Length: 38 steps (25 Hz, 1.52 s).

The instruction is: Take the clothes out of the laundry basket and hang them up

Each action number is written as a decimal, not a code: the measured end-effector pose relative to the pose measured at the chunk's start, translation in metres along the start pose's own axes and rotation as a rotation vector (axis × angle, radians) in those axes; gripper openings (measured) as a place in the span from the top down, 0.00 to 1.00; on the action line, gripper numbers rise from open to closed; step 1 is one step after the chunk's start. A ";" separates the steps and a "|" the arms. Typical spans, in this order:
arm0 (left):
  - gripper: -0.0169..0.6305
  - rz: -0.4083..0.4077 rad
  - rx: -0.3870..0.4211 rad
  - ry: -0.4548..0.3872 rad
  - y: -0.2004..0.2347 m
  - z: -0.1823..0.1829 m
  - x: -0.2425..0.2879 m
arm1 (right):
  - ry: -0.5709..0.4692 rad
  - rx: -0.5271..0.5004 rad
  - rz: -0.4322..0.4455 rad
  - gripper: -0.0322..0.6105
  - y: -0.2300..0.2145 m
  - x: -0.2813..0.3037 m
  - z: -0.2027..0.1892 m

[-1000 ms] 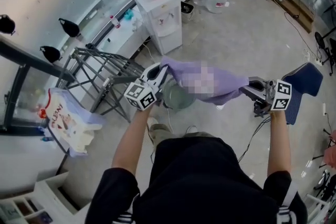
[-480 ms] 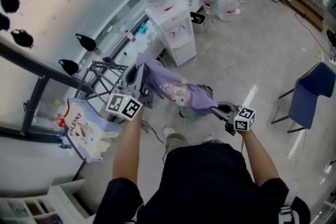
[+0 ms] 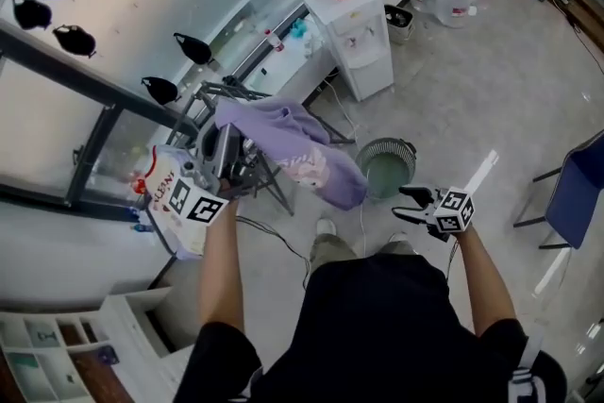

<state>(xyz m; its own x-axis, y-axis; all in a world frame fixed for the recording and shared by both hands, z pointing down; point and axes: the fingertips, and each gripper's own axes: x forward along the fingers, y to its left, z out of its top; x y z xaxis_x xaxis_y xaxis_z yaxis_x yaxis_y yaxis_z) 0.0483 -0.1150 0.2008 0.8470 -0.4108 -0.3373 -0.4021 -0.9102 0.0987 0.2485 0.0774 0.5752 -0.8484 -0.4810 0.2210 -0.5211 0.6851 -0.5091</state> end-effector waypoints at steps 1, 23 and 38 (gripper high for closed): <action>0.94 0.004 -0.017 -0.021 0.001 0.008 -0.010 | 0.029 -0.023 -0.007 0.59 -0.003 0.000 -0.001; 0.94 0.047 -0.112 -0.199 -0.007 0.109 -0.214 | -0.166 -0.308 0.321 0.64 0.230 0.320 0.211; 0.94 0.243 0.026 -0.059 0.037 0.127 -0.347 | -0.251 -0.414 0.074 0.94 0.264 0.343 0.223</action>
<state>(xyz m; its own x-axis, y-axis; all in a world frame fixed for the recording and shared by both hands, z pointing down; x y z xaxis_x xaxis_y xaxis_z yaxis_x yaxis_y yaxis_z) -0.3053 0.0004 0.2025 0.7030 -0.6130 -0.3607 -0.6008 -0.7832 0.1601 -0.1594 -0.0293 0.3313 -0.8624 -0.5049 -0.0364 -0.4967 0.8579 -0.1314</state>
